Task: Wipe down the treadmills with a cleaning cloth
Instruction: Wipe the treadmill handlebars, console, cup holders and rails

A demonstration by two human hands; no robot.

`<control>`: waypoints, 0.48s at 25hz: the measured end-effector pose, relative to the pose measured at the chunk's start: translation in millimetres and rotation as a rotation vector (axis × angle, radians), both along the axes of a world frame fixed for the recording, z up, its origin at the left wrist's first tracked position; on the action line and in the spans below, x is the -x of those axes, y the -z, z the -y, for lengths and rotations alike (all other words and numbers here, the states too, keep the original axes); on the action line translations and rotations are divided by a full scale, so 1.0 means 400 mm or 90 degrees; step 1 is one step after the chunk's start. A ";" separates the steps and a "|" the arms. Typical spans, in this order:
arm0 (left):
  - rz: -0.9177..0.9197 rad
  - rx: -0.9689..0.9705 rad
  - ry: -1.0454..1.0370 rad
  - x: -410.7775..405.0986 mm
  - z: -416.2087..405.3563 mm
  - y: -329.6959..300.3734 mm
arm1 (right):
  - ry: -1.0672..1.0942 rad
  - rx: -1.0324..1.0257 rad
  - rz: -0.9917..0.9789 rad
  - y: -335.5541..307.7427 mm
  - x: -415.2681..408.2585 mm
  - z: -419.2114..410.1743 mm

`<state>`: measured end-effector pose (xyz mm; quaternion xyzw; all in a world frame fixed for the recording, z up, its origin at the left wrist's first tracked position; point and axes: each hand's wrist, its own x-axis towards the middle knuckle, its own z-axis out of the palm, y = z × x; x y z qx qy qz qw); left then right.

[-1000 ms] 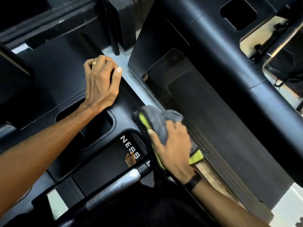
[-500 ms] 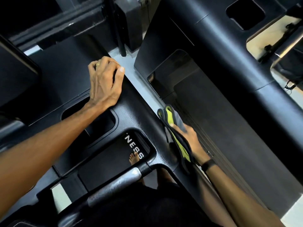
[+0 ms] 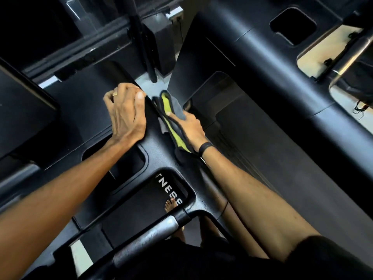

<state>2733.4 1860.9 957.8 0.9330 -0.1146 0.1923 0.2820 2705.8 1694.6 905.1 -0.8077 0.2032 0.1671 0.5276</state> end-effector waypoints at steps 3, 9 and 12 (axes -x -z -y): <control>0.003 -0.073 0.029 0.000 -0.042 -0.024 | 0.122 -0.186 -0.057 0.055 0.098 0.075; -0.021 -0.260 0.054 -0.021 -0.203 -0.036 | 0.020 0.210 -0.036 -0.020 0.219 0.074; -0.018 -0.262 0.041 -0.017 -0.194 -0.033 | -0.060 0.426 0.143 -0.079 0.165 -0.058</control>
